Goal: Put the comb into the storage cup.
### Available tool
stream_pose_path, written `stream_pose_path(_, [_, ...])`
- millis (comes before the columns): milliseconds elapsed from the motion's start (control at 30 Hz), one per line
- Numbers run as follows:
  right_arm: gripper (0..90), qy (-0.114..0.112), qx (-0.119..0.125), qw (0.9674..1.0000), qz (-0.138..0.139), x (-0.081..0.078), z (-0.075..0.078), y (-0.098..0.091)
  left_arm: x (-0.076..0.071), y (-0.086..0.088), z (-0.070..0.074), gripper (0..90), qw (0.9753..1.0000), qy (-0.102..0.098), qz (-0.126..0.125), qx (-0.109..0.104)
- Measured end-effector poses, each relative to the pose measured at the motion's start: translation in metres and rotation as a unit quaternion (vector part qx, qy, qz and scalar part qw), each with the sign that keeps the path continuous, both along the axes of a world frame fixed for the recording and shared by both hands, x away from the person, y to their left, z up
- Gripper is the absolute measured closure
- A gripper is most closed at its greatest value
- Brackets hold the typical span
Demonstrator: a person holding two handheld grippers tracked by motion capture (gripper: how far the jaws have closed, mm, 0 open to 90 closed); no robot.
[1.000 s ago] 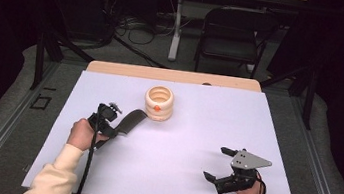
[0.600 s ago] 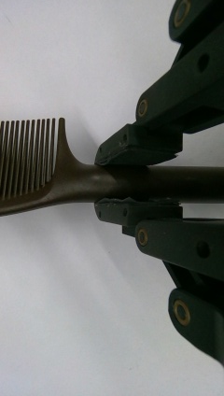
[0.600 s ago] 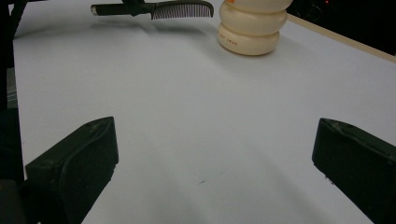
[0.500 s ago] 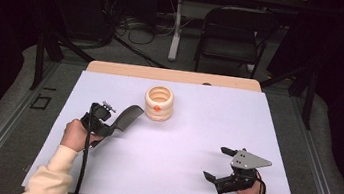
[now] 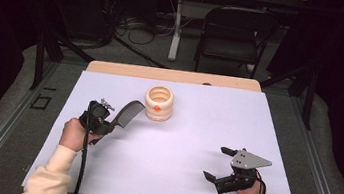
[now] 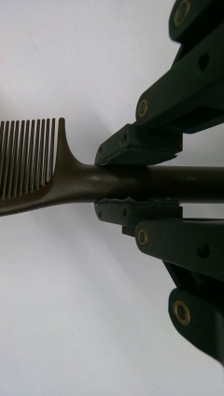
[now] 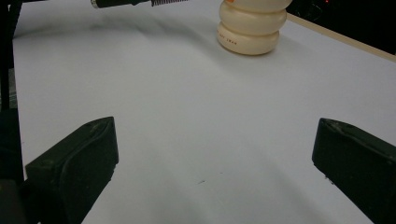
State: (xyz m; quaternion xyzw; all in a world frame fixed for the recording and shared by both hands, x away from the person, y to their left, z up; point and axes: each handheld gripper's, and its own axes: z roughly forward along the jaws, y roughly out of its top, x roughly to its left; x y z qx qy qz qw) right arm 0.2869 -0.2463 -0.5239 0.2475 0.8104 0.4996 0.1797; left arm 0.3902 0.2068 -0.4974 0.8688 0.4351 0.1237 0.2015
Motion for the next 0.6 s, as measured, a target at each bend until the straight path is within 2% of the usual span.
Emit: stream_pose_path(600, [0.0, -0.002, -0.002, 1.0, -0.001, -0.0001, 0.0005, -0.0007, -0.0058, 0.0044, 0.0049, 72.8, 0.9983, -0.05, 0.004, -0.028])
